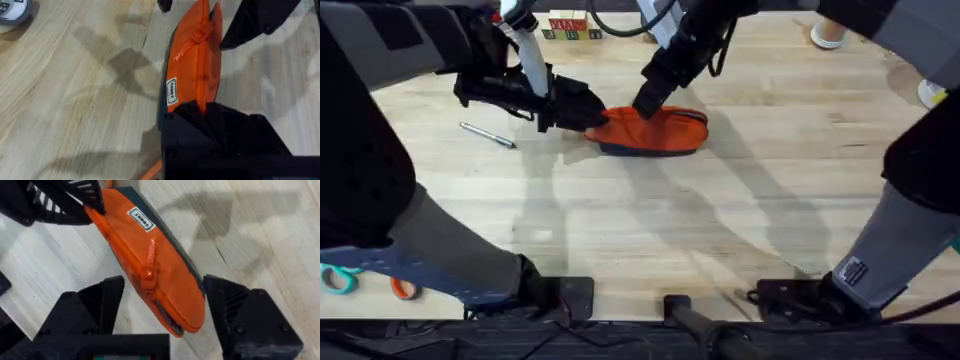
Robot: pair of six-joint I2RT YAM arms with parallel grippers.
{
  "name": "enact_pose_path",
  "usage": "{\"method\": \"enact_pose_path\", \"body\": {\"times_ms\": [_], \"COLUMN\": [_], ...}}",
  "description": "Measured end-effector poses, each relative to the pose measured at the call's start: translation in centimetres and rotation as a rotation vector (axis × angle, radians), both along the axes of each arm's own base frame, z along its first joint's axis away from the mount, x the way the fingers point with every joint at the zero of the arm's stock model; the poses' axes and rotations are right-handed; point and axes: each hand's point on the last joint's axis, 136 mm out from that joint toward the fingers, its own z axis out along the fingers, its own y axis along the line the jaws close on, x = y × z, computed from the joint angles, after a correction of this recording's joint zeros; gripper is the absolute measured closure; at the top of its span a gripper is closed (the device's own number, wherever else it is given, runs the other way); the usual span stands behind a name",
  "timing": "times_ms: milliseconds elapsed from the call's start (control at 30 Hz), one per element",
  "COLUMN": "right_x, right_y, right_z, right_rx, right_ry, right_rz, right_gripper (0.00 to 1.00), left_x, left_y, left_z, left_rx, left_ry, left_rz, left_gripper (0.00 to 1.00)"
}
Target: Unzip the bag, pick up the pens from the table one at a time and place them inside, then zip the bag closed.
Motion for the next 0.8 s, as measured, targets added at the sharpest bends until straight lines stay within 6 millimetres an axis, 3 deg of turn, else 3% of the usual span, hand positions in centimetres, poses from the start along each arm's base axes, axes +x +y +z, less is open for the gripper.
{"method": "enact_pose_path", "body": {"times_ms": [200, 433, 600, 800], "right_x": [0.1, 0.2, 0.2, 0.1], "right_y": [0.0, 0.1, 0.3, 0.6], "right_z": [0.0, -0.8, -1.1, -1.1], "right_rx": [0.002, -0.006, -0.003, 0.000], "right_ry": [-0.002, 0.010, 0.018, 0.019], "right_rz": [-0.003, -0.003, -0.003, 0.002], "right_gripper": [0.129, 0.267, 0.540, 0.772], "left_x": [0.0, 0.0, 0.0, 0.0], "left_y": [0.0, 0.0, -0.1, -0.1], "left_z": [0.0, 0.0, 0.0, 0.0], "left_rx": [0.000, 0.000, 0.000, 0.000], "left_ry": [0.000, 0.000, -0.004, -0.004], "left_rz": [0.000, 0.000, -0.002, -0.003], "left_gripper": [0.960, 0.960, 0.960, 0.960]}}
